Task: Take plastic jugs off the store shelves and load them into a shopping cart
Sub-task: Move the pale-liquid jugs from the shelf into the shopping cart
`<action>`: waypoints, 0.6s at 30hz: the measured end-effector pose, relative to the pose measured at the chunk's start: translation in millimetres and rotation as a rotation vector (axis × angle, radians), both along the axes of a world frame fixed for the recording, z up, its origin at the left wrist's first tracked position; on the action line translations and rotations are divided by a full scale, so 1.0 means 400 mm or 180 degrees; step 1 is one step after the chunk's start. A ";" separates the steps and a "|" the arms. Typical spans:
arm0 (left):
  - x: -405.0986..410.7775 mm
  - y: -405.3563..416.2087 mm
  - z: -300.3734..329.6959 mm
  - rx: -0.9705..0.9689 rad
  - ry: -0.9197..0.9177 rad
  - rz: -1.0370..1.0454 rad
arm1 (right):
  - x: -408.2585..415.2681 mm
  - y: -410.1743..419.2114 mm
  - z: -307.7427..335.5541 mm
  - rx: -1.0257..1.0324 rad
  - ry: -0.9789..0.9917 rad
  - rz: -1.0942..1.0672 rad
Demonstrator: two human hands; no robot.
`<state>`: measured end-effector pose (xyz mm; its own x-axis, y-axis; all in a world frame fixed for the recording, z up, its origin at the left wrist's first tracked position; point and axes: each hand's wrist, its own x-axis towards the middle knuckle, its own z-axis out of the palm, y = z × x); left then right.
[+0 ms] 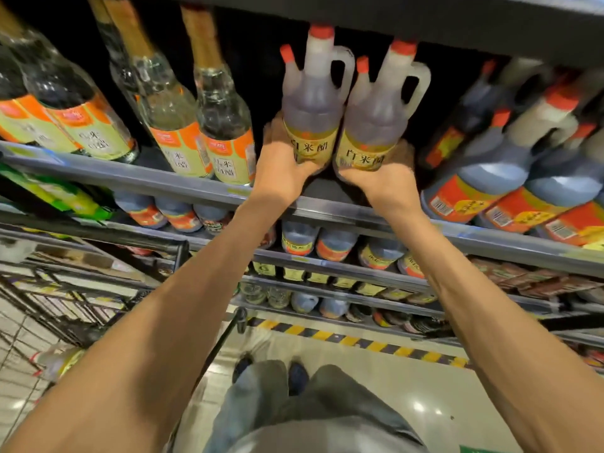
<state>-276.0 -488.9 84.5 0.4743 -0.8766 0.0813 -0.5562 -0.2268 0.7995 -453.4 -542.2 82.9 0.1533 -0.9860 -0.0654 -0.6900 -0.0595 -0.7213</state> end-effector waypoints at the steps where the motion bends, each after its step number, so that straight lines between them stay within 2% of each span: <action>1: 0.001 -0.013 -0.007 0.0157 0.0012 0.0039 | 0.007 -0.020 -0.007 -0.0101 0.0038 -0.0053; 3: 0.007 -0.039 -0.024 0.0559 0.0191 0.0102 | 0.026 -0.064 -0.024 -0.0264 0.0205 -0.0004; 5: 0.008 -0.067 -0.031 0.0713 0.0302 0.0115 | 0.050 -0.087 -0.020 -0.0259 0.0230 0.0035; 10: 0.049 -0.176 -0.045 -0.0300 0.0228 0.0239 | 0.083 -0.176 -0.027 -0.0797 -0.0432 -0.0152; 16: 0.069 -0.278 -0.079 -0.0678 0.0039 0.0288 | 0.132 -0.269 -0.075 -0.1163 -0.0616 -0.0419; 18: 0.075 -0.309 -0.086 -0.0735 0.0046 0.0373 | 0.138 -0.307 -0.079 -0.1095 -0.0766 -0.0470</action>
<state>-245.9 -612.5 50.2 0.5742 -0.7746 0.2653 -0.5250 -0.0997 0.8453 -398.2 -665.0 51.2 -0.0202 -0.9566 0.2908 -0.5239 -0.2376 -0.8180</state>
